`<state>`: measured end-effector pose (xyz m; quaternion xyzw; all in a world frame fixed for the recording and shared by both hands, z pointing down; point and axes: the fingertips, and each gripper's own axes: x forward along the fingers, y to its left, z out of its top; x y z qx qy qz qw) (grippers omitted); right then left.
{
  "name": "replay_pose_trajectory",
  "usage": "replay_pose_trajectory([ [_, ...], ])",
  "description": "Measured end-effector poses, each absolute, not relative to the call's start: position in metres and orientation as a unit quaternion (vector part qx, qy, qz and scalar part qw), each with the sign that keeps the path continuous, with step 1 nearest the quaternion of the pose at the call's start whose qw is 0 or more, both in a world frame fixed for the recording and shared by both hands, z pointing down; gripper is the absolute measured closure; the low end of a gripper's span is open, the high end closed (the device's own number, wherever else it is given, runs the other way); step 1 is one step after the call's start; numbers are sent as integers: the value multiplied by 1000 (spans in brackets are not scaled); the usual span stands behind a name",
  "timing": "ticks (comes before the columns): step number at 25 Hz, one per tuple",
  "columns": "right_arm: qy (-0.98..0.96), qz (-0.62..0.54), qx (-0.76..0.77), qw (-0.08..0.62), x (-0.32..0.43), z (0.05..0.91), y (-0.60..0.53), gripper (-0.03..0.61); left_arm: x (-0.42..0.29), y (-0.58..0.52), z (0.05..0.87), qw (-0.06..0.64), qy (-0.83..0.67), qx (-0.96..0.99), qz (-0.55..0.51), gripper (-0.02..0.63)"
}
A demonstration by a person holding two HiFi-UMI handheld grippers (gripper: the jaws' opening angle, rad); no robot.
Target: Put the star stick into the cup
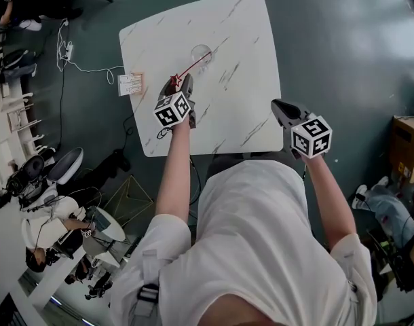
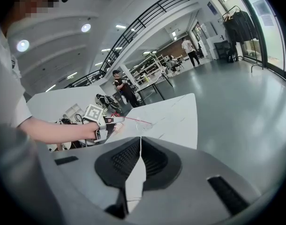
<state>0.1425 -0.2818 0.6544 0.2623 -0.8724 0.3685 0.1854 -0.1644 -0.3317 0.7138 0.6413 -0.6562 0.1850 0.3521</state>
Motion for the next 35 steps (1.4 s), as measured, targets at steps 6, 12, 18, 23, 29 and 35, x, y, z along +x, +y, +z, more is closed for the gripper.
replay_pose_trajectory([
  [6,-878,362,248,191,136,653,-281,552,-173,-292,695,334,-672,635,182,379],
  [12,-887,349,233,192,111,642,-273,552,-179,-248,679,312,-679,638,183,418],
  [18,-900,325,215,198,85,629,-247,552,-200,-203,663,305,-704,622,153,503],
  [23,-903,312,218,198,78,614,-223,552,-215,-150,652,304,-720,608,138,564],
  [29,-907,284,240,197,73,595,-191,552,-212,-81,639,328,-712,612,101,590],
  [35,-912,258,256,192,76,576,-157,552,-186,-44,619,334,-688,642,55,594],
])
